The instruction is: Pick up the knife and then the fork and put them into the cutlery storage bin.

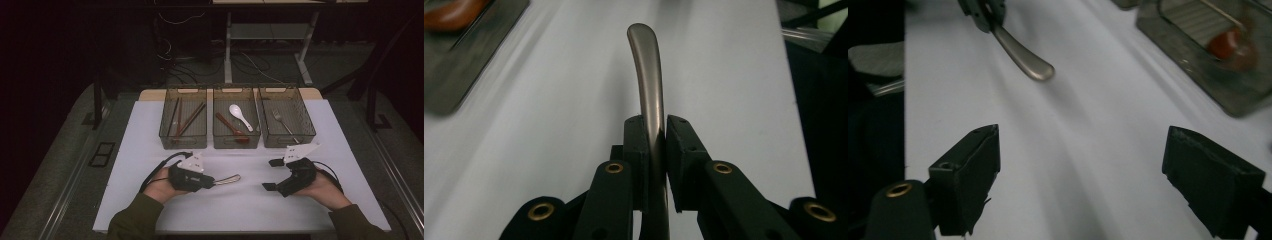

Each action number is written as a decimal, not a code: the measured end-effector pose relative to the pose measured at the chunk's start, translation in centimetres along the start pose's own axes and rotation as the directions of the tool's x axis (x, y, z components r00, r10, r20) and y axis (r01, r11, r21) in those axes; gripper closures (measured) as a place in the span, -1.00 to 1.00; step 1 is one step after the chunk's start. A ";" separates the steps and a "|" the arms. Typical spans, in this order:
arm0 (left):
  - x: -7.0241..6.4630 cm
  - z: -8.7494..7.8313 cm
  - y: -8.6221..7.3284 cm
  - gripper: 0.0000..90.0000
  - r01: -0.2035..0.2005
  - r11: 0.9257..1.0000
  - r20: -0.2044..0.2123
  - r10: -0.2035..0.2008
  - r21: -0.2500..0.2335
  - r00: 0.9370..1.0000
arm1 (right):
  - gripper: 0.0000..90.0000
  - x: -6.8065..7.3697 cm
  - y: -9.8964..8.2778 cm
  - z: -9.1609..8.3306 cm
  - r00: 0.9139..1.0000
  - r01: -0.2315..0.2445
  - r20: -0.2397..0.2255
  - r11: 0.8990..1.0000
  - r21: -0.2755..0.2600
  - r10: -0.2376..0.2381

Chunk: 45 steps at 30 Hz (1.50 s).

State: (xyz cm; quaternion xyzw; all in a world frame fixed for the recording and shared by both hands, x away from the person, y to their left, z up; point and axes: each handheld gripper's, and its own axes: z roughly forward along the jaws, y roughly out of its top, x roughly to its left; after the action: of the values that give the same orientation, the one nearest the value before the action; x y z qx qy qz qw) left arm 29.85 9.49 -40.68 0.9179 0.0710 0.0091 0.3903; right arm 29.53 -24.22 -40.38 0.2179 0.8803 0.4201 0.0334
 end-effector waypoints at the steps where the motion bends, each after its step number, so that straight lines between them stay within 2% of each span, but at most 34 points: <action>1: -0.1 0.3 0.6 0.76 -0.015 1.000 0.010 0.015 -0.002 1.000 | -0.66 0.1 0.3 0.2 1.000 0.007 -0.020 1.000 0.008 -0.007; 5: -0.6 1.4 2.9 0.76 -0.077 0.997 0.045 0.077 0.002 0.996 | -0.66 0.2 1.5 0.8 0.996 0.037 -0.082 0.998 0.056 -0.033; 6: -0.7 1.7 3.4 0.76 -0.082 0.997 0.052 0.082 -0.006 0.995 | -0.66 0.2 1.8 1.0 0.995 0.048 -0.094 0.996 0.071 -0.041; 7: -0.8 2.0 3.9 0.76 -0.101 0.995 0.059 0.101 0.002 0.993 | -0.66 0.1 2.1 1.1 0.992 0.083 -0.102 0.992 0.093 -0.074; 8: -0.9 2.2 4.4 0.76 -0.119 0.993 0.061 0.119 0.004 0.991 | -0.62 0.1 2.4 1.2 0.989 0.109 -0.108 0.988 0.105 -0.097; 11: -1.1 2.9 5.6 0.76 -0.165 0.986 0.078 0.164 0.011 0.983 | -0.50 0.3 3.4 1.6 0.979 0.142 -0.163 0.980 0.142 -0.118; 15: -1.3 3.6 6.7 0.76 -0.199 0.980 0.094 0.196 0.023 0.976 | -0.33 0.6 4.4 2.4 0.962 0.166 -0.249 0.964 0.207 -0.112; 17: -1.5 3.9 7.0 0.76 -0.199 0.980 0.094 0.197 0.013 0.976 | -0.21 0.8 4.7 3.0 0.952 0.178 -0.289 0.955 0.239 -0.105; 18: -1.5 3.9 7.1 0.76 -0.210 0.978 0.099 0.207 0.020 0.973 | -0.16 0.9 4.8 3.3 0.947 0.183 -0.306 0.950 0.254 -0.101; 19: -1.6 4.0 7.2 0.76 -0.198 0.980 0.106 0.196 0.011 0.975 | -0.09 0.9 4.8 3.7 0.943 0.192 -0.315 0.945 0.264 -0.103; 22: -1.6 4.0 7.4 0.76 -0.220 0.975 0.106 0.217 0.017 0.970 | 0.14 0.7 4.9 4.4 0.932 0.200 -0.350 0.936 0.290 -0.091; 23: -1.8 4.0 7.4 0.76 -0.199 0.980 0.114 0.195 0.017 0.974 | 0.21 0.7 4.9 4.7 0.928 0.206 -0.363 0.931 0.301 -0.088; 26: -1.8 4.0 7.4 0.76 -0.210 0.978 0.113 0.207 0.014 0.972 | 0.51 0.9 5.0 5.0 0.915 0.201 -0.400 0.924 0.326 -0.057; 27: -1.8 4.0 7.4 0.76 -0.208 0.978 0.110 0.205 0.016 0.973 | 0.58 0.9 4.9 5.1 0.912 0.207 -0.406 0.922 0.328 -0.060; 29: -1.7 4.1 7.3 0.76 -0.208 0.978 0.118 0.204 0.019 0.972 | 0.69 0.9 5.0 5.2 0.900 0.219 -0.431 0.920 0.324 -0.063; 31: -1.8 4.1 7.3 0.75 -0.198 0.980 0.121 0.194 0.021 0.973 | 0.70 1.0 5.0 5.2 0.899 0.232 -0.432 0.919 0.319 -0.077; 34: -1.8 4.3 7.3 0.75 -0.213 0.977 0.112 0.209 0.029 0.972 | 0.71 1.1 5.0 5.1 0.899 0.243 -0.428 0.917 0.316 -0.090; 35: -1.9 4.3 7.2 0.75 -0.201 0.979 0.116 0.197 0.029 0.974 | 0.72 1.1 5.0 5.2 0.899 0.245 -0.428 0.919 0.308 -0.096; 36: -1.9 4.4 7.1 0.75 -0.184 0.982 0.118 0.180 0.029 0.977 | 0.72 1.1 5.0 5.1 0.899 0.243 -0.426 0.920 0.306 -0.096; 38: -1.7 4.5 6.9 0.75 -0.173 0.985 0.122 0.171 0.010 0.978 | 0.73 1.2 5.1 5.0 0.903 0.247 -0.416 0.922 0.299 -0.107; 40: -1.7 4.6 6.9 0.74 -0.183 0.983 0.119 0.180 0.013 0.976 | 0.75 1.1 5.0 4.9 0.903 0.252 -0.414 0.923 0.291 -0.116; 41: -1.6 4.7 6.8 0.73 -0.203 0.979 0.109 0.200 0.016 0.974 | 0.78 1.1 5.0 4.9 0.904 0.254 -0.411 0.923 0.289 -0.120; 44: -1.6 4.7 6.6 0.65 -0.190 0.982 0.112 0.187 0.017 0.976 | 0.84 0.9 5.0 4.6 0.912 0.250 -0.391 0.925 0.287 -0.125; 45: -1.5 4.6 6.6 0.58 -0.186 0.982 0.107 0.184 0.017 0.977 | 0.84 0.8 4.9 4.6 0.912 0.252 -0.391 0.924 0.288 -0.126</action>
State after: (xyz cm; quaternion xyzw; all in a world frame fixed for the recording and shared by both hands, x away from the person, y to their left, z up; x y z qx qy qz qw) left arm 29.49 1.46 -39.12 0.9248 -0.0353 -0.0041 0.3788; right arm 31.71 -17.83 -39.55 0.0510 0.9462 0.2933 -0.1271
